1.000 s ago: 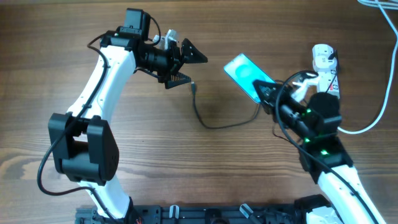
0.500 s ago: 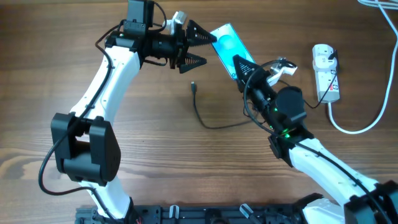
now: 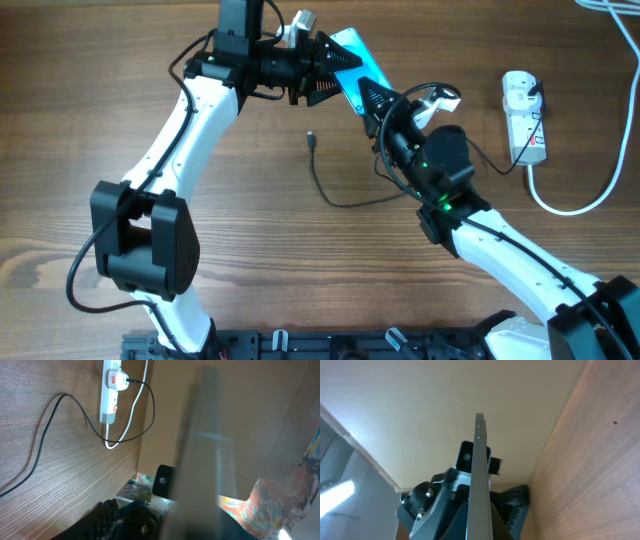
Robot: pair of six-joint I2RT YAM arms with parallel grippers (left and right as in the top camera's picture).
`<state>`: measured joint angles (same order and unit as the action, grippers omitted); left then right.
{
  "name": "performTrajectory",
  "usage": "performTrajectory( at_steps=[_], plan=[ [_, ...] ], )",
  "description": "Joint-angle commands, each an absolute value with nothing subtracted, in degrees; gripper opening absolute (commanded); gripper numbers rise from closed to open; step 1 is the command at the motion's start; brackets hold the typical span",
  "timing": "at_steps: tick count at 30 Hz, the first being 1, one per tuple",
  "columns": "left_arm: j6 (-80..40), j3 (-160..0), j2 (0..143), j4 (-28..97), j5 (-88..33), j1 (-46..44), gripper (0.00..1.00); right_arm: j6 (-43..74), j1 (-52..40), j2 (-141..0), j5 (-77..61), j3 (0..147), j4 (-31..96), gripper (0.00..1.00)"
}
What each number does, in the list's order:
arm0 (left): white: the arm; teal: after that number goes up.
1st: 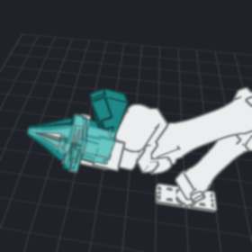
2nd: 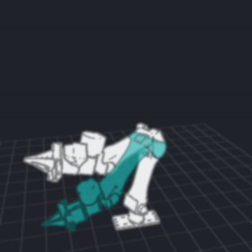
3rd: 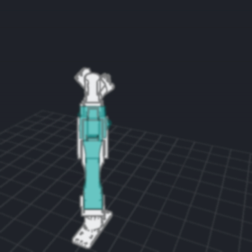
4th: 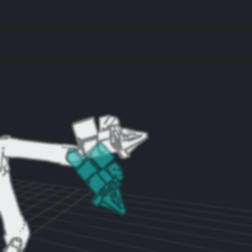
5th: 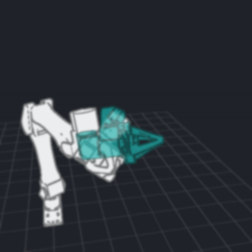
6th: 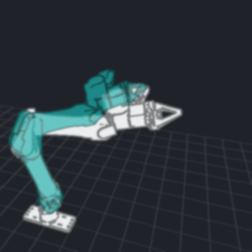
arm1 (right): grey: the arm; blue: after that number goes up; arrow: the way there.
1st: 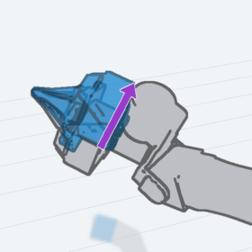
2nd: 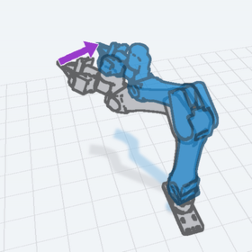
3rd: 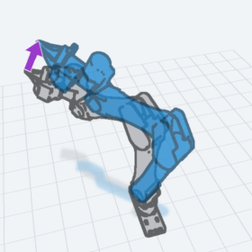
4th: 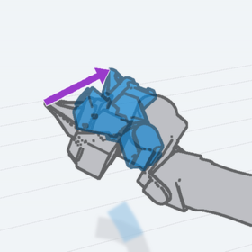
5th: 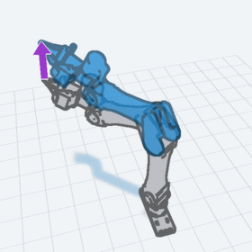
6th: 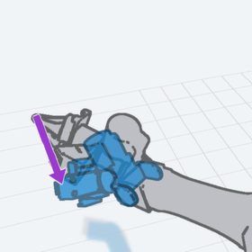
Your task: Plug charger to phone and switch on socket
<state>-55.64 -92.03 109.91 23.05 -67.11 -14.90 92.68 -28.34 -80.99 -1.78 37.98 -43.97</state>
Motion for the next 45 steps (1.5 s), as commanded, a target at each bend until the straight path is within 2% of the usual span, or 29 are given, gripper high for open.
performTrajectory(
  at_steps=[1, 6, 18, 30, 37, 40, 45],
  plan=[
    [-56.2, -93.0, 108.5, 22.9, -65.6, -15.0, 0.55, 99.2, -28.6, -81.4, -0.2, 39.7, -42.9, 0.05],
    [-56.7, -93.0, 108.5, 22.7, -62.3, -15.7, 0.46, 102.8, -29.5, -82.3, 0.0, 39.9, -42.8, 0.04],
    [-57.1, -93.0, 108.5, 22.5, -56.2, -17.1, 0.34, 103.7, -31.6, -84.4, 0.0, 40.2, -42.8, 0.05],
    [-57.3, -93.0, 108.5, 22.5, -55.4, -17.0, 0.05, 103.8, -31.6, -84.4, 0.0, 40.2, -42.8, 0.04],
    [-57.3, -93.0, 108.5, 22.4, -55.4, -17.0, 0.04, 105.7, -31.6, -84.4, -0.1, 40.2, -42.8, 0.05],
    [-57.3, -93.0, 108.5, 22.4, -55.4, -17.0, 0.04, 106.6, -31.6, -84.4, 0.0, 40.2, -42.8, 0.13],
    [-56.9, -93.0, 108.5, 22.5, -55.4, -15.7, 0.04, 106.5, -31.6, -84.4, -0.1, 40.2, -42.5, 0.46]
  ],
)
